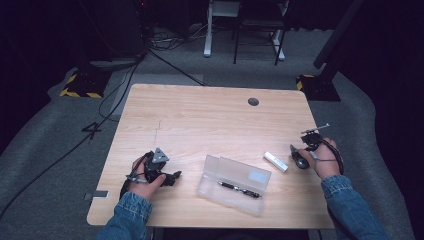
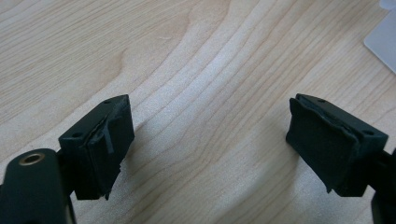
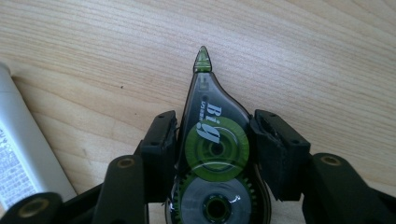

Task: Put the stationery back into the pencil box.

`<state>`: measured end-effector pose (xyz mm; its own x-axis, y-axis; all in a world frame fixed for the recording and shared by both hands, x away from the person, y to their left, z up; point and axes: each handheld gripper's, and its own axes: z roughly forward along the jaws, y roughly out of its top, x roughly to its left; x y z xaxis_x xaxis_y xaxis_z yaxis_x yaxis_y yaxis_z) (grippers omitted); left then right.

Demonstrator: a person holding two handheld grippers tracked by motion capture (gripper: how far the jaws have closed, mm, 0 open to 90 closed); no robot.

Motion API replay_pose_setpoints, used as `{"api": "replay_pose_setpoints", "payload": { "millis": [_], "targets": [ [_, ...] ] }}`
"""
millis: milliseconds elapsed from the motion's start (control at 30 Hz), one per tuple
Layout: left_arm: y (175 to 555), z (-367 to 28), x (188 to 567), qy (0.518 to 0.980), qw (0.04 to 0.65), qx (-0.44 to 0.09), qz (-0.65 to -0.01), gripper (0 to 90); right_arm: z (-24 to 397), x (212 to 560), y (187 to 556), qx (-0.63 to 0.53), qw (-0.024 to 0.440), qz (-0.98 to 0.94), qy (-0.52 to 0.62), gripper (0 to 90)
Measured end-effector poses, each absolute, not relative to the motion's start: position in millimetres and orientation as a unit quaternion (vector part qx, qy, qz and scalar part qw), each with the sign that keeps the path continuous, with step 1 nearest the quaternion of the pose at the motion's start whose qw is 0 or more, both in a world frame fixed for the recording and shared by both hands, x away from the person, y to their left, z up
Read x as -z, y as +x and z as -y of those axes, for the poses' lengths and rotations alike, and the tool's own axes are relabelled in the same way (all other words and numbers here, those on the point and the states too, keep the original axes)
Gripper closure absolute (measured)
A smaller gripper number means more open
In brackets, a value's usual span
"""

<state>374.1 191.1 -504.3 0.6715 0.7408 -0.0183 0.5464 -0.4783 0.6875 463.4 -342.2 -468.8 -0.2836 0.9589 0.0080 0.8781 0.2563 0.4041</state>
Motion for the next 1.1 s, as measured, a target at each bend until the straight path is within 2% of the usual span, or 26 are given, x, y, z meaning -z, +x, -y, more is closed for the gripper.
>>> {"api": "replay_pose_setpoints", "payload": {
  "millis": [500, 1100],
  "targets": [
    [374, -191, 504, 0.848, 0.341, -0.144, -0.379, 14.8, 350, 462, 458, -0.191, 0.118, -0.788, 0.574, 51.9],
    [374, -191, 504, 0.848, 0.341, -0.144, -0.379, 14.9, 335, 389, 430, -0.254, 0.154, -0.808, 0.509, 52.0]
  ]
}}
